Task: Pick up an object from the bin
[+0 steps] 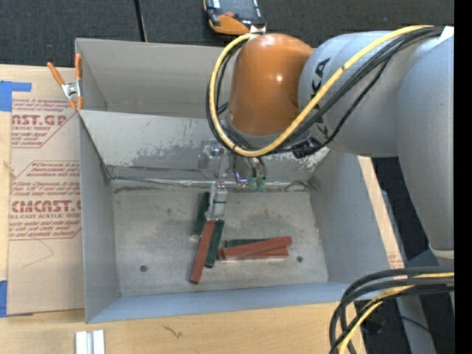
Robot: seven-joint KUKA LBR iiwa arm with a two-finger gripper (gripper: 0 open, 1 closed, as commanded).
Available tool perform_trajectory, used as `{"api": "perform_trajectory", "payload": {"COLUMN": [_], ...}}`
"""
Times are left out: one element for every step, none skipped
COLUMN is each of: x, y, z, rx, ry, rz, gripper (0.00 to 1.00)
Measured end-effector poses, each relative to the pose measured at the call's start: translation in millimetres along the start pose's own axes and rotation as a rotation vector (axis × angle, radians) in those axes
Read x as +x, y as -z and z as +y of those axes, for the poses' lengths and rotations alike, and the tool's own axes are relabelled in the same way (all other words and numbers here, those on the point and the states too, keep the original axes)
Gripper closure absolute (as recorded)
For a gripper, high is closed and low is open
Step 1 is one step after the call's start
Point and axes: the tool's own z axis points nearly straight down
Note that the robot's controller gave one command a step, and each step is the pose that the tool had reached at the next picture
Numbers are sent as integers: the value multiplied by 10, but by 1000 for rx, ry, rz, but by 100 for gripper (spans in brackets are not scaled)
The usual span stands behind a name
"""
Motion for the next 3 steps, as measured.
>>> {"api": "perform_trajectory", "payload": {"x": [0,125,156], "y": [0,-570,-989], "z": [0,-83,-106], "rx": [0,1,0], "ry": [0,321,499], "rz": [0,-6,4], "gripper": [0,0,0]}}
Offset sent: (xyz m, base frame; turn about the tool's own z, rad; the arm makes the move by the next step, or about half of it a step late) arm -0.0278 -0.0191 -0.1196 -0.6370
